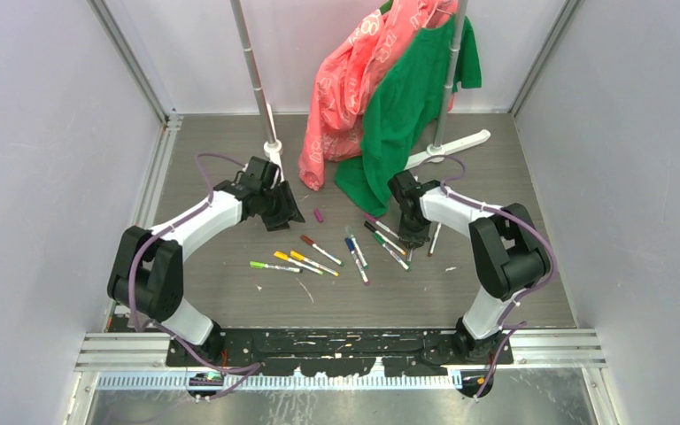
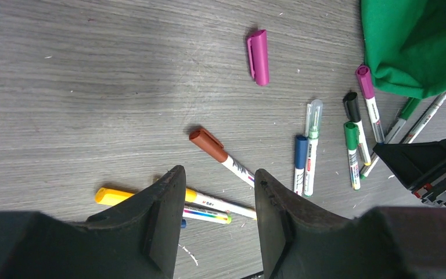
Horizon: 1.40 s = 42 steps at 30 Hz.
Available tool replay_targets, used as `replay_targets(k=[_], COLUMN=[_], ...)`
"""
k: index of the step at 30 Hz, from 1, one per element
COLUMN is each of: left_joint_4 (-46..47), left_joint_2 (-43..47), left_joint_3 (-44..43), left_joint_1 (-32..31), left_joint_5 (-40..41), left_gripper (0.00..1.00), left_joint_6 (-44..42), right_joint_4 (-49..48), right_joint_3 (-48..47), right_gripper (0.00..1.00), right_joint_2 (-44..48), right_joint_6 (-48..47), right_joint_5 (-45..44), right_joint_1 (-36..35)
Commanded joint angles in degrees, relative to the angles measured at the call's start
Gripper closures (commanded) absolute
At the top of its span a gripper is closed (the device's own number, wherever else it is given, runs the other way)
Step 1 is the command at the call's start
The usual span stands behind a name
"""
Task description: Open the pen caps
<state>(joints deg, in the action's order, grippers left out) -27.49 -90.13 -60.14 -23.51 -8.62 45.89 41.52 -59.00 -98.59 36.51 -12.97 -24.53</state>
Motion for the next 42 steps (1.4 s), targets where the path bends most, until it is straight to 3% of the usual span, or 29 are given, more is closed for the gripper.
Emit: replay_targets(k=[1, 12, 23, 30, 42], left_joint_4=[-0.2, -1.3, 13.7, 19.6, 27.0], left_joint_2=[4.2, 7.9, 10.7, 12.4, 14.2], left_joint_3=[0.9, 1.8, 8.6, 11.2, 13.8], left_joint_1=[0.3, 0.4, 0.3, 0.1, -2.4], left_joint_5=[-0.4, -0.2, -12.3, -17.5, -21.0], left_gripper=[0.52, 0.50, 0.49, 0.49, 0.49], left_joint_6=[0.0, 1.0, 7.0, 9.9, 14.5], right_joint_4=[-0.5, 1.0, 10.2, 11.8, 9.0], right_joint_3=[6.0, 7.9, 3.4, 1.3, -5.2], right_gripper=[0.79, 0.98, 0.99, 0.99, 0.99], right_joint_2=[-3.6, 1.8, 14.8, 20.6, 20.7], right_joint_6=[3.5, 4.0, 2.4, 0.6, 4.9], right_joint_5=[3.4, 1.1, -3.4, 0.0, 5.9], right_joint_1=[-1.3, -2.4, -4.5, -7.8, -22.2])
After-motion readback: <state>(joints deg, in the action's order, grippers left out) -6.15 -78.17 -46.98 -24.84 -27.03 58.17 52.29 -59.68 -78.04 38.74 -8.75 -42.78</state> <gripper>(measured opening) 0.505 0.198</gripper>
